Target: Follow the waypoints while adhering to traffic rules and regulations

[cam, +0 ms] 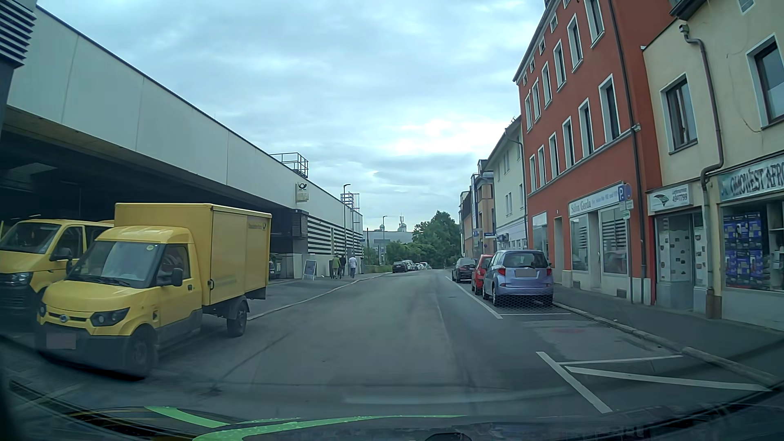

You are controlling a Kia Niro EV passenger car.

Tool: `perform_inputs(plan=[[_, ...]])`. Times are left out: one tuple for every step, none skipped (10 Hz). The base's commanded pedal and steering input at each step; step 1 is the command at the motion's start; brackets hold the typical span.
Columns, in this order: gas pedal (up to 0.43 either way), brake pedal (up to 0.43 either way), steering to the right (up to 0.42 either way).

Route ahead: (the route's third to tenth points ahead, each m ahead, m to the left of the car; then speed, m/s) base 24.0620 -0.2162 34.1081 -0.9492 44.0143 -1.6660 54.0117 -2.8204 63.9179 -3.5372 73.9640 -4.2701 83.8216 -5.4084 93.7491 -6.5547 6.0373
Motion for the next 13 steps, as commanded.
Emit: perform_inputs(plan=[[0.248, 0.000, -0.004], [0.240, 0.000, -0.003], [0.240, 0.000, -0.002], [0.197, 0.000, 0.000], [0.177, 0.000, 0.002], [0.177, 0.000, 0.002], [0.177, 0.000, 0.003], [0.177, 0.000, 0.004], [0.177, 0.000, 0.006], [0.177, 0.000, 0.006], [0.169, 0.000, 0.006], [0.150, 0.000, 0.006], [0.130, 0.000, 0.006]])
